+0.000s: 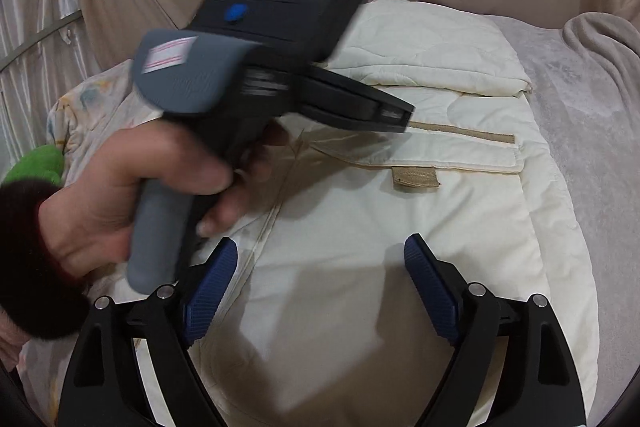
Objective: Fold large clothes
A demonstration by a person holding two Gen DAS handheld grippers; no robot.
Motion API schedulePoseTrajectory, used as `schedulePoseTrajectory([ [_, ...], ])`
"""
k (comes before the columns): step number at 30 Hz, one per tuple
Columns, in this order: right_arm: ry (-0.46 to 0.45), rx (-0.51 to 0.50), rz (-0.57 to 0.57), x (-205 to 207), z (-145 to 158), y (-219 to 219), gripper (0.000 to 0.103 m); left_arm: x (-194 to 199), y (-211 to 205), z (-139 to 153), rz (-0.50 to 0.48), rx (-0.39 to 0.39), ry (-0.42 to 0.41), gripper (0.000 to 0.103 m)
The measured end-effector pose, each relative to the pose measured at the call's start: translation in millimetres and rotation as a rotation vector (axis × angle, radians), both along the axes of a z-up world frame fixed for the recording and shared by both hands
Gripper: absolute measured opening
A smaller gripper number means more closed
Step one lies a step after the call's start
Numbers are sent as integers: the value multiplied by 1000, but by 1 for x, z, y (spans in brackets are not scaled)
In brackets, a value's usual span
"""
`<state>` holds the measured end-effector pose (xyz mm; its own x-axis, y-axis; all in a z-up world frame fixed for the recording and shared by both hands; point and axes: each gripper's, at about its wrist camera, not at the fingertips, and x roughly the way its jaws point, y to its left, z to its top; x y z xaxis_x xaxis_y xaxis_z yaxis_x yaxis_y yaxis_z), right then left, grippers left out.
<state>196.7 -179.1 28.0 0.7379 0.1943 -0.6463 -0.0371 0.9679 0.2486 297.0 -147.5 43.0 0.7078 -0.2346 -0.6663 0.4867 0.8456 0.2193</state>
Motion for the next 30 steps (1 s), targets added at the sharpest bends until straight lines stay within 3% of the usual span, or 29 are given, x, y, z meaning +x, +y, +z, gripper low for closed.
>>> schedulePoseTrajectory([
  [5,-11,-4,-8,-2,2,0,84,-21,78,47,57,-164,-68,75],
  [9,-64,-68,-28,-9,17,7,85,-15,154,57,205,-244,-89,78],
  [14,-154,-282,44,13,59,45,85,23,218,36,386,-202,-12,75],
  [20,-176,-544,182,101,70,94,82,44,238,5,394,-33,3,75],
  [23,-156,-648,205,143,58,112,81,58,243,-6,397,-7,24,75],
  [24,-153,-661,213,153,56,116,78,64,244,-8,405,1,25,75],
  [26,-141,-634,235,175,54,120,51,71,246,-7,420,10,7,75],
  [27,-126,-597,237,182,58,119,21,75,245,-5,431,11,-6,75],
  [28,-113,-517,221,190,66,110,5,78,246,-3,441,9,-14,75],
  [30,-137,-303,143,193,91,76,5,83,248,1,461,-9,-25,75],
])
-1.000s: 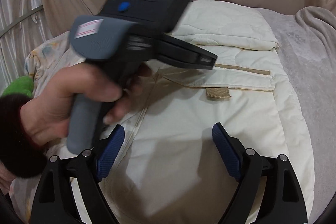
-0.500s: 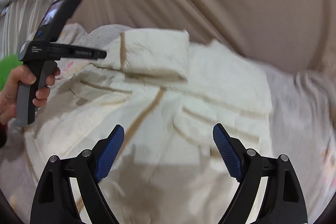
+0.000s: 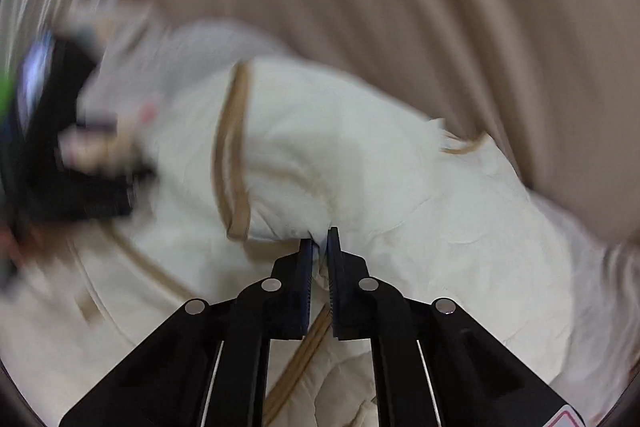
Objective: Fold large clothes
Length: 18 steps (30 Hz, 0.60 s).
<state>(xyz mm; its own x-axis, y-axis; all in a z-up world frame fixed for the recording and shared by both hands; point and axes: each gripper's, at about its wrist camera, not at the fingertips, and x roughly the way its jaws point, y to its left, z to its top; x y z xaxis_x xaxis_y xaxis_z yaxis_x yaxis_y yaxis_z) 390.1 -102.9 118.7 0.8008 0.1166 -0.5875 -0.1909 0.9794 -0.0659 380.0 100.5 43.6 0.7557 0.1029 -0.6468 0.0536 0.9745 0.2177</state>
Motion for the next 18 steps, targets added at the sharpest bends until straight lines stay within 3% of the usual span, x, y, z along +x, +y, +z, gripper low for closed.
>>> schedulePoseTrajectory([
  [1,-23,173,-48,-3,15,-34,5,2,2,1,5,-12,-2,75],
  [3,-36,417,-139,-13,23,-96,7,6,3,-2,18,-6,0,75],
  [4,-19,492,-190,-17,17,-125,9,10,3,-8,25,5,9,75],
  [6,76,535,-296,-12,-11,-171,15,15,4,-16,39,5,32,75],
  [8,192,508,-390,-9,-45,-203,18,16,7,-18,52,-23,42,75],
  [11,195,614,-412,-26,-63,-230,19,7,14,-8,64,-47,8,75],
  [12,166,644,-405,-32,-59,-236,32,3,17,-4,67,-52,-2,75],
  [13,141,658,-402,-36,-53,-238,56,-4,19,0,62,-61,-8,74],
  [14,108,668,-402,-39,-47,-240,66,-11,21,6,46,-77,-16,74],
  [15,81,673,-401,-41,-39,-241,73,-21,23,12,26,-89,-29,74],
  [18,77,663,-361,-34,-29,-235,76,-58,26,35,-44,-101,-96,74],
])
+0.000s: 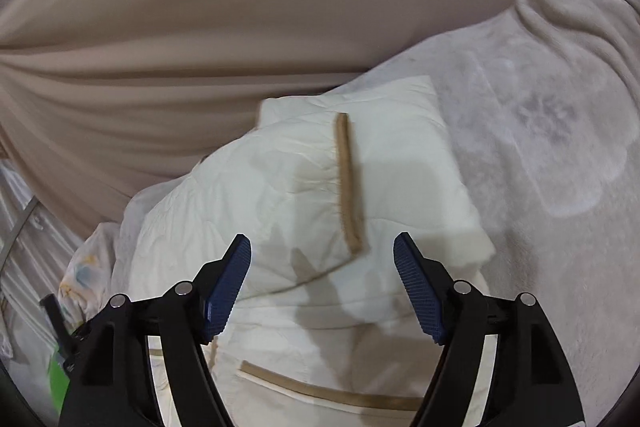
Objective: Fold large clothes
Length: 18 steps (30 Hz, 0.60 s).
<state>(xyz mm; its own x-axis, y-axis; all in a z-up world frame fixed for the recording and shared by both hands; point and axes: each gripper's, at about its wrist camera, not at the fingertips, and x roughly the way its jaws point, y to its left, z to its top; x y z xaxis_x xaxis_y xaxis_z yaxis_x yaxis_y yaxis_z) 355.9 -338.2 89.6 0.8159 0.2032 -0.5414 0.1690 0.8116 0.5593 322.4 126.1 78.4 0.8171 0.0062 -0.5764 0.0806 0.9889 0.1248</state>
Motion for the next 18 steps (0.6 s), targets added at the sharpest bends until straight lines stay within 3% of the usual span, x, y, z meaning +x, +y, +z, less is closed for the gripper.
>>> schedulePoseTrajectory([
  [1,6,-18,7,5,1,4,81,-9,0,8,-10,7,-24,74],
  [5,82,-50,10,34,-19,10,82,2,-3,27,9,-50,-19,75],
  [6,92,-44,6,41,-25,15,74,10,-4,29,23,-73,-7,75],
  [7,92,-37,6,46,-27,18,48,21,-9,28,36,-97,13,75],
  [9,100,-52,35,54,-21,29,14,41,-20,24,54,-109,42,75],
  [10,76,-52,64,53,-9,36,14,51,-26,20,66,-106,46,74],
  [13,-151,-63,145,21,45,53,14,77,-46,-2,100,-45,62,74],
  [15,-238,-86,151,4,63,53,14,91,-52,-23,122,5,92,74],
  [17,-193,-161,86,5,50,45,14,96,-53,-45,136,37,102,76],
  [18,-83,-276,41,17,28,43,14,96,-52,-50,134,36,99,78],
])
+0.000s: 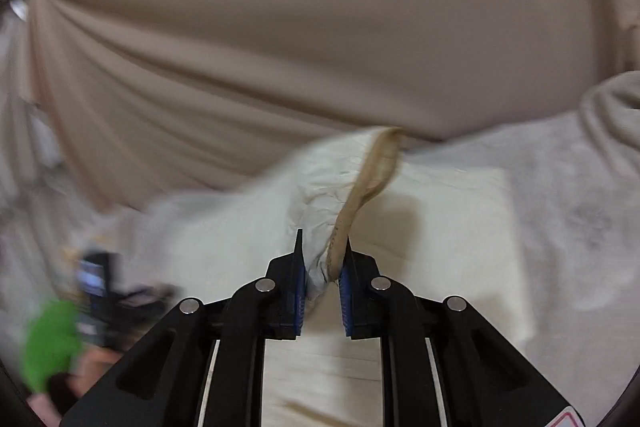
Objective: Fold large clothes
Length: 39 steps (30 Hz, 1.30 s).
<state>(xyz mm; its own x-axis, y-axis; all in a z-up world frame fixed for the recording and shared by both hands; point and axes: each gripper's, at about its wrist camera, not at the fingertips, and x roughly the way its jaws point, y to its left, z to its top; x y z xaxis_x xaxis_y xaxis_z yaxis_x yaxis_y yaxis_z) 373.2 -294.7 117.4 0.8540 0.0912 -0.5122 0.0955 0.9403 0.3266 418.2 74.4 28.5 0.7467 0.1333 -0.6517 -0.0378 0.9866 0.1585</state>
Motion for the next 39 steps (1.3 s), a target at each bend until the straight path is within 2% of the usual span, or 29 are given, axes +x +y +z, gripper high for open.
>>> schedulePoseTrajectory([
  [1,113,-107,-36,15,-25,0,12,-1,2,-2,1,-20,-3,83],
  [2,238,-172,-48,30,-56,-2,11,-2,4,-2,6,-29,-5,85],
  [3,276,-116,-21,34,-78,-9,9,-2,6,-4,13,-30,-2,86],
  [5,237,-37,-55,27,-68,-19,10,-2,9,-5,18,-42,6,86],
  [7,206,-5,-107,21,-54,-25,12,-3,10,-6,23,-46,5,87],
  [8,197,-13,-131,19,-49,-26,14,-4,9,-6,24,-38,0,87],
  [9,190,-34,-170,16,-43,-27,22,-4,8,-6,26,-26,-3,87],
  [10,183,-69,-220,12,-37,-26,26,-5,6,-6,29,-7,-8,87],
  [12,140,-131,-260,4,-24,-18,27,-6,1,-7,34,29,-16,87],
  [17,53,-50,-23,8,-4,18,27,-8,-2,-6,42,59,-27,87],
  [20,59,-106,61,39,-7,47,26,-8,-4,-6,49,76,-34,88],
  [21,73,-119,64,45,-11,50,26,-9,-4,-6,49,79,-35,88],
  [22,100,-138,49,53,-18,51,21,-9,-4,-6,49,79,-35,89],
  [24,145,-153,4,68,-37,38,17,-9,-4,-7,47,74,-34,89],
  [26,154,-113,-38,73,-49,14,10,-10,-4,-7,45,69,-33,89],
  [27,147,-80,-61,71,-50,1,1,-10,-4,-7,44,66,-31,89],
  [32,161,49,-170,45,-54,-61,0,-8,-3,-7,48,67,-32,90],
  [33,193,-6,-244,37,-52,-65,10,-8,-2,-7,49,67,-31,90],
  [34,206,-61,-302,26,-50,-71,13,-9,-2,-7,51,68,-32,91],
  [36,200,-59,-297,-1,-48,-79,15,-11,-1,-5,63,66,-38,93],
  [38,202,-21,-276,-39,-45,-85,27,-19,6,-1,64,40,-36,92],
  [39,202,-4,-253,-56,-45,-86,45,-29,14,3,52,-1,-20,92],
])
